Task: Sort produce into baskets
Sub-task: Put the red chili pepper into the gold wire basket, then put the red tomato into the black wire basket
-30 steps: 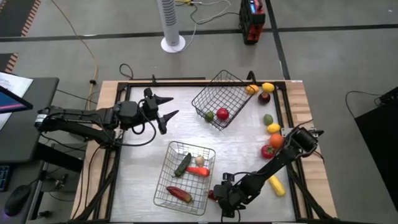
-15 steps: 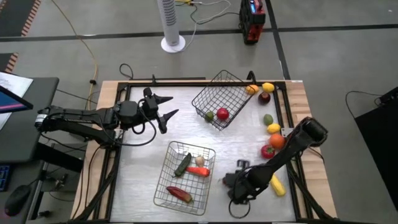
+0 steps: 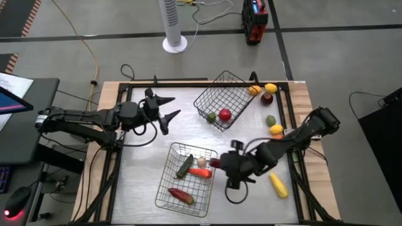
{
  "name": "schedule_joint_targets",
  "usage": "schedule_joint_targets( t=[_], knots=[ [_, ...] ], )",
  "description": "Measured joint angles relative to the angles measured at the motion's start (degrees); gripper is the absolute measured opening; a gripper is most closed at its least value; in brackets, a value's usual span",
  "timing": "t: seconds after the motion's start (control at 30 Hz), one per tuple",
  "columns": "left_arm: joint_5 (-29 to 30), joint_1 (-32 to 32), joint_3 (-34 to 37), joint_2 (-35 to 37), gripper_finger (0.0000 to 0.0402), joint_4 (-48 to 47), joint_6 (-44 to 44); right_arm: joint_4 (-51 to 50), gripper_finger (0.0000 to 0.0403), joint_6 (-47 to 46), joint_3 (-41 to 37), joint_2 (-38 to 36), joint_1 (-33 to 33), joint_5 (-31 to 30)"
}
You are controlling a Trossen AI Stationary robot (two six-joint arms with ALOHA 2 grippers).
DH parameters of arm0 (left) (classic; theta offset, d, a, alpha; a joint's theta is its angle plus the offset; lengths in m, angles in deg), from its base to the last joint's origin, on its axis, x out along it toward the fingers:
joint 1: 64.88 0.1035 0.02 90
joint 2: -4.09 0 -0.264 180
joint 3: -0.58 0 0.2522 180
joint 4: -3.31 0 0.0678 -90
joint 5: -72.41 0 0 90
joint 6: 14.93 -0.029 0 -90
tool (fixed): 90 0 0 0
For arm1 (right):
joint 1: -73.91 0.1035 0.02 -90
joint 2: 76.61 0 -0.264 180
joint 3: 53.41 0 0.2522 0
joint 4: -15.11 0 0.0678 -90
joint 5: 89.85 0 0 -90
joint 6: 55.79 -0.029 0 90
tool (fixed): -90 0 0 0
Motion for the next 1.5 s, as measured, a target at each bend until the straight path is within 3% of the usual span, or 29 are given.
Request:
schedule_joint_targets(
  t=[0.23, 0.4, 0.8, 1.03, 1.17, 1.5],
  knots=[
    [-2.9, -1.9, 0.0, 0.0, 0.0256, 0.7, 0.3, 22.2, 0.0192, 14.1, 0.3, 2.4, -5.6, 6.8],
    [-2.8, -3.7, 0.0, 0.0, 0.0256, 1.9, -1.1, 27.3, 0.0197, 18.4, 1.0, 5.6, -8.5, 13.7],
    [-2.5, -4.4, 0.0, 0.0, 0.0256, 1.8, -1.8, 12.9, 0.0256, 16.6, 6.0, 8.3, -10.8, 18.1],
    [-2.4, -4.4, 0.0, 0.0, 0.0256, 1.7, -1.5, -4.0, 0.026, 11.8, 9.2, 4.0, -7.5, 7.8],
    [-2.6, -4.4, 0.0, 0.0, 0.0256, 1.0, -0.4, -10.4, 0.026, 6.0, 5.4, 0.1, -5.2, 2.1],
    [-2.7, -4.4, 0.0, 0.0, 0.0256, -0.6, 2.1, -10.3, 0.026, -11.7, -17.7, -15.2, -3.2, 0.6]
  ],
)
